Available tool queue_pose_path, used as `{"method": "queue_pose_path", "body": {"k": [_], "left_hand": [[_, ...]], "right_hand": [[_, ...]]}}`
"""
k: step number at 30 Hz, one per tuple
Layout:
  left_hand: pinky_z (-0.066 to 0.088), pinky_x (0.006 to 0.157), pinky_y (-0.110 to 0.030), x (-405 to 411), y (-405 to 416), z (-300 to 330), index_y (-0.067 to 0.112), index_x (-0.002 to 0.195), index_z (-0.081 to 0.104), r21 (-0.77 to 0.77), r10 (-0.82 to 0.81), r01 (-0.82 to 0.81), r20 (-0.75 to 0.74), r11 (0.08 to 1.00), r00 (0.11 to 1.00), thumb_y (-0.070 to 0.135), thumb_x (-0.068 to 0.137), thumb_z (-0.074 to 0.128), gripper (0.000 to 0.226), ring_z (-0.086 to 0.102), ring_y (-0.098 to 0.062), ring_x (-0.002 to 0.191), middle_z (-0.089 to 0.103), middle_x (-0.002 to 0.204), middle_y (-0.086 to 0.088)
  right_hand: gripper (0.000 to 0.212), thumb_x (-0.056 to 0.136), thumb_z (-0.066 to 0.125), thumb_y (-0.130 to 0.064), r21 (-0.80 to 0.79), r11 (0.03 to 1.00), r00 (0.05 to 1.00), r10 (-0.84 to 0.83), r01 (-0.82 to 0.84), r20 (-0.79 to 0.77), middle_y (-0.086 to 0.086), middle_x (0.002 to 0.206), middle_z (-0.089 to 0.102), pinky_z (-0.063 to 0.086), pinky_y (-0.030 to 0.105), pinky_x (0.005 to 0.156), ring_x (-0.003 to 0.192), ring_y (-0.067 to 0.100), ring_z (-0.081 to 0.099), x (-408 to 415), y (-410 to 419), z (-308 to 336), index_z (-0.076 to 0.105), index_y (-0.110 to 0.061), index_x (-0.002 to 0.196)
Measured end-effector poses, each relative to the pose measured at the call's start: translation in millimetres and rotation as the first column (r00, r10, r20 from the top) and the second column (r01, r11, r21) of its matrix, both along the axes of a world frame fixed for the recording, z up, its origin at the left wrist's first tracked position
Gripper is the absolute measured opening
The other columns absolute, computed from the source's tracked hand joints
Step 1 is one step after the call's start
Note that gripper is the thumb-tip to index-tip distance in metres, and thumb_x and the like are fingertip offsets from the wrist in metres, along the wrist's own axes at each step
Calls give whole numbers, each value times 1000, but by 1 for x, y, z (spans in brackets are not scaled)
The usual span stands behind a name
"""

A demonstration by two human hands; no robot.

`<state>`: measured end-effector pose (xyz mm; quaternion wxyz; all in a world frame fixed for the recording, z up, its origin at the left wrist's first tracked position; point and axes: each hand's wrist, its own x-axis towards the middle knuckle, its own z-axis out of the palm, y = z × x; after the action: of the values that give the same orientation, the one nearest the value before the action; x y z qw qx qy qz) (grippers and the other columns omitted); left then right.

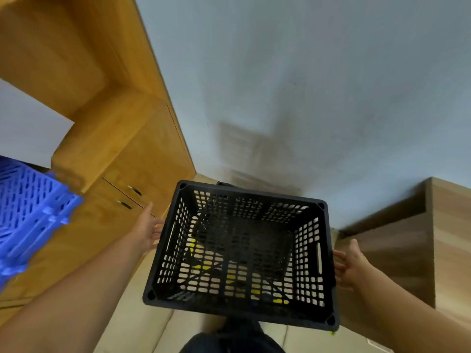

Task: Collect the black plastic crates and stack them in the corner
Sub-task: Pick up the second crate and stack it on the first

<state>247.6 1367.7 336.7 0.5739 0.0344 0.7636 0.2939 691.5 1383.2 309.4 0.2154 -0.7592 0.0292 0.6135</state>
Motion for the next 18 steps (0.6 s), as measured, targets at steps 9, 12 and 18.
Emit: {"method": "queue_pose_path", "body": {"k": [9,12,18], "left_hand": [[28,107,-51,2,103,-39,6,135,46,-28,-112,112,-1,993,994,67,90,23,80,38,-36,130,42,141,-22],[29,106,-48,3,135,-55,5,134,45,-36,-149,149,1,988,989,65,92,22,77,38,-35,131,41,142,-22],[31,105,-44,0,187,-85,5,132,46,-39,-233,234,9,972,972,64,93,19,76,41,-34,125,41,142,-21]], "right_hand": [[72,87,21,-72,-1,1000,1000,-9,9,-17,21,125,51,35,56,101,122,40,45,2,62,-42,56,-9,99],[78,86,21,-73,-17,999,999,-39,39,-28,22,129,50,32,57,105,123,40,44,-1,75,-58,55,-9,116],[81,87,19,-72,-34,992,992,-122,120,-39,19,128,52,31,51,108,123,37,45,-9,92,-87,47,-10,131]]}}
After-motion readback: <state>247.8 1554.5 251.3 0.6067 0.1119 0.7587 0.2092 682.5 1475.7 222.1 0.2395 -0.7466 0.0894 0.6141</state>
